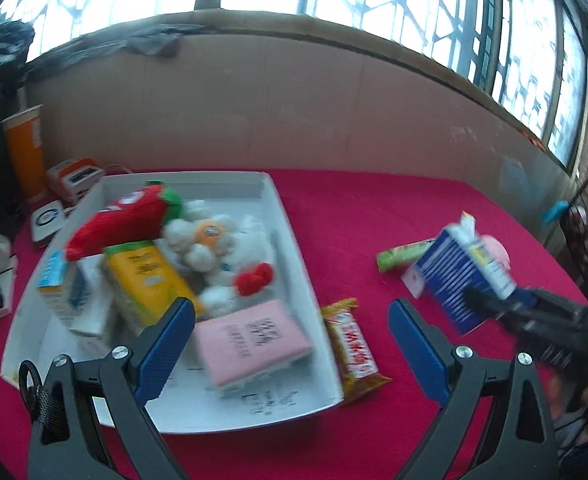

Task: Organize objects
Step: 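Grasp the red-and-white medicine box with the left tool while the right tool holds the omeprazole box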

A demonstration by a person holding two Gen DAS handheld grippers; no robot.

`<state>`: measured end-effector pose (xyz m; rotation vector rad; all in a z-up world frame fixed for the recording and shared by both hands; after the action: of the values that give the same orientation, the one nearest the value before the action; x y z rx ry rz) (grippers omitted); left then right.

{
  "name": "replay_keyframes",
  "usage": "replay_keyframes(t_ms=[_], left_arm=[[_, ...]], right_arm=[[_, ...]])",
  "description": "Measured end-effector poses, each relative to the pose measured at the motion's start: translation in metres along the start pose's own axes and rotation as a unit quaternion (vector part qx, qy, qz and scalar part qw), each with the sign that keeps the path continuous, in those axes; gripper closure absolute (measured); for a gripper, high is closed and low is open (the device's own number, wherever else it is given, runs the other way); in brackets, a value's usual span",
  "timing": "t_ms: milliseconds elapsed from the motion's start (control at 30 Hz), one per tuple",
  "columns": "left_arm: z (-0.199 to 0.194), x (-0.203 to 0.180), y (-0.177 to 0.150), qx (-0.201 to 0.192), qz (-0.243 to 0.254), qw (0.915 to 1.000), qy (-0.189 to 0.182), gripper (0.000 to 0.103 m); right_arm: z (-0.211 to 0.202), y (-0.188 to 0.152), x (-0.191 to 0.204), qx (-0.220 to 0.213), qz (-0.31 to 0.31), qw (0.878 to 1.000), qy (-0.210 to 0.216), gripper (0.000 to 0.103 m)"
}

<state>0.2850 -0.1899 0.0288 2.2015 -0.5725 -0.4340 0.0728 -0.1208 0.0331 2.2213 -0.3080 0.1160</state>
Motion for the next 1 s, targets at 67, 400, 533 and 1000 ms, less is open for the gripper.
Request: replay_keyframes(t_ms=[67, 400, 533, 1000], left_arm=[[0.009, -0.016, 0.000, 0.010, 0.020, 0.9997, -0.009, 0.006], [0.045, -0.082, -0.002, 0.052, 0.085, 0.9941, -0.043, 0.006], [0.060, -0.104, -0.001, 0.067, 0.097, 0.9919, -0.046, 0.006], [0.142, -0.146, 0.008, 0.138, 0.021, 0.9901, -0.017, 0.006]], right_arm=[[-0.011, -0.002, -0.034, -0.009, 0.046, 0.999, -0.022, 0.048], [-0.042, -0.027, -0.125, -0.018, 0.136, 0.986, -0.095, 0.048], [-0.042, -0.037, -0.144, -0.011, 0.155, 0.982, -0.104, 0.048], [-0.037, -0.040, -0.150, -0.011, 0.185, 0.980, -0.070, 0.047]])
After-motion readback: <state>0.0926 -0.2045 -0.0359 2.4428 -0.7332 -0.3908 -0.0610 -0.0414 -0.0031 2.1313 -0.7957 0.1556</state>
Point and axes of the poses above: each gripper's, at about its wrist camera, not at the fingertips, and z roughly the way its jaws point, x to its left, y to its top, the point moved 6 cm from there along z, roughly the way its jaws point, and after that the axes turned 2 degrees about x, right-handed, at the moved point
